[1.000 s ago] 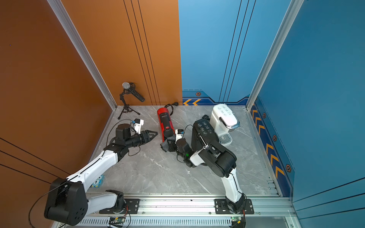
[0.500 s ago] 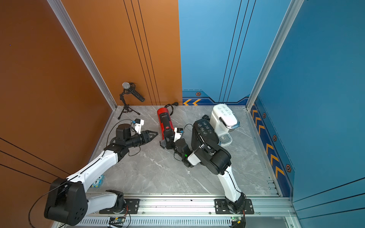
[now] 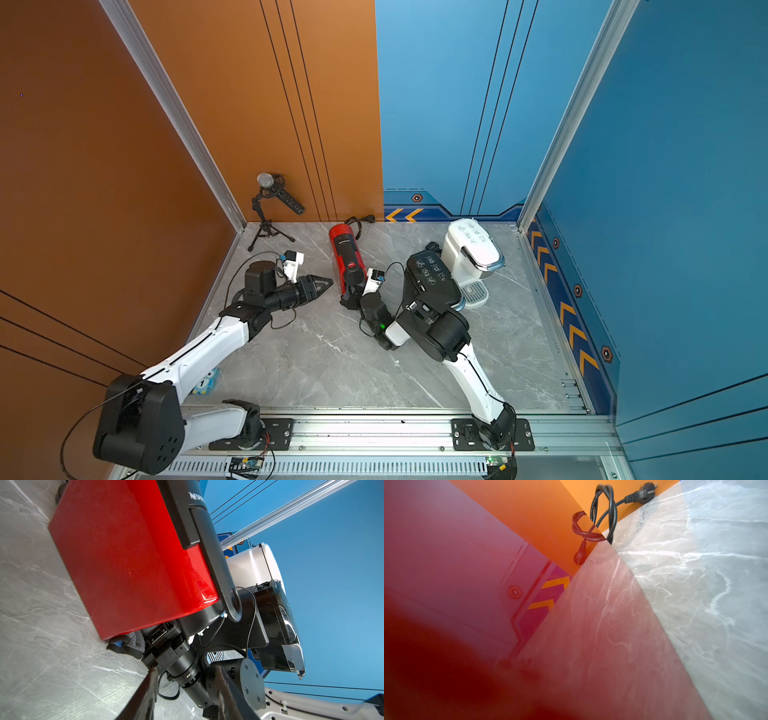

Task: Wipe the surface of a coffee machine
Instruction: Wipe the dirt from the surface of the coffee machine.

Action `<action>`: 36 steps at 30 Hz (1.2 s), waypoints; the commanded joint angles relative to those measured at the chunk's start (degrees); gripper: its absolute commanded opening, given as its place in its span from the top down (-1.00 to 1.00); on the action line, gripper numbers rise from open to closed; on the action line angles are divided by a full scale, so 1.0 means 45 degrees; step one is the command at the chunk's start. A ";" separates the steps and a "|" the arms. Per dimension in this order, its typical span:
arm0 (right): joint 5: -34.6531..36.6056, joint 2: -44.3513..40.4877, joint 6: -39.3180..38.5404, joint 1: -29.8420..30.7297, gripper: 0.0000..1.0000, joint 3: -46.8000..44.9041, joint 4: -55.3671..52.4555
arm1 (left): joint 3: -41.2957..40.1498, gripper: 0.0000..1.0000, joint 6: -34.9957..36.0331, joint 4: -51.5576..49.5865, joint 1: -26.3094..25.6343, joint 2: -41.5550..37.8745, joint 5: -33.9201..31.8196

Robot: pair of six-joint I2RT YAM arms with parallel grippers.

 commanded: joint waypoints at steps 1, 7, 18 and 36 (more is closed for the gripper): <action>0.0102 -0.0469 -0.0077 -0.0459 1.00 -0.0002 -0.0882 | -0.0226 0.08 0.0424 -0.0039 -0.0075 0.0325 -0.0196; -0.0793 -0.1257 -0.0156 -0.0533 1.00 -0.0020 0.0584 | -0.0168 0.08 0.0415 -0.0048 -0.0062 0.0386 -0.0136; -0.1707 -0.1059 0.0109 -0.0468 1.00 -0.0267 0.2614 | -0.0254 0.09 0.0405 -0.0034 -0.0021 0.0335 -0.0098; -0.2053 -0.2084 -0.0885 -0.0067 1.00 -0.0492 0.3184 | -0.0156 0.09 0.0405 -0.0040 -0.0021 0.0570 -0.0037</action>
